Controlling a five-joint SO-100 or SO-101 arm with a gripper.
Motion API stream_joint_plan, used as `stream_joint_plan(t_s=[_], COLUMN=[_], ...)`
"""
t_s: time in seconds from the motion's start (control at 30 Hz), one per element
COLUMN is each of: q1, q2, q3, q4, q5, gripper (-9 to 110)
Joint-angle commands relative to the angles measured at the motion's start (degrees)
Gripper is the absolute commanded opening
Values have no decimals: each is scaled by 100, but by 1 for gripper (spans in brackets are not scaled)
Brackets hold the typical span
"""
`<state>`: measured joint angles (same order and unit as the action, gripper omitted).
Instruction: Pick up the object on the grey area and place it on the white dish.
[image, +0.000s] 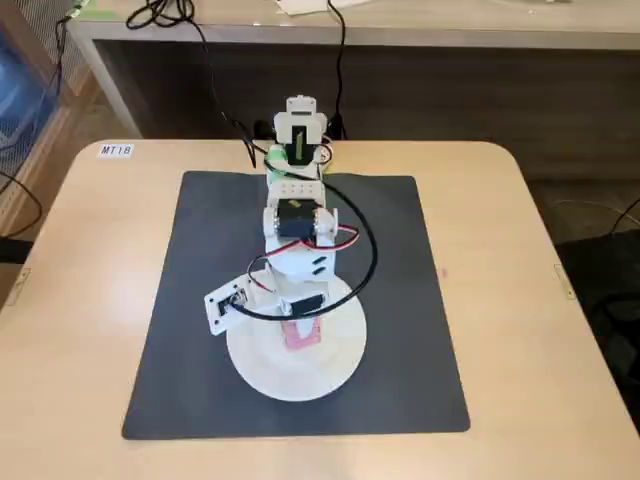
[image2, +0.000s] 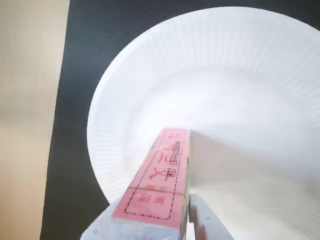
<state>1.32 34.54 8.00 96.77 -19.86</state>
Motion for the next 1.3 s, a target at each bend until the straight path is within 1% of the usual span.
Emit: stream_joint_plan(t_s=[0.0, 0.3, 0.7, 0.9, 1.27], q1=[26, 26, 26, 53, 132], q2=[62, 62, 290, 598, 1485], q3=[-352, -378, -316, -255, 703], q4=[-35, -9, 35, 44, 53], q5=[9, 35, 62, 70, 70], gripper=[19, 22, 34, 38, 40])
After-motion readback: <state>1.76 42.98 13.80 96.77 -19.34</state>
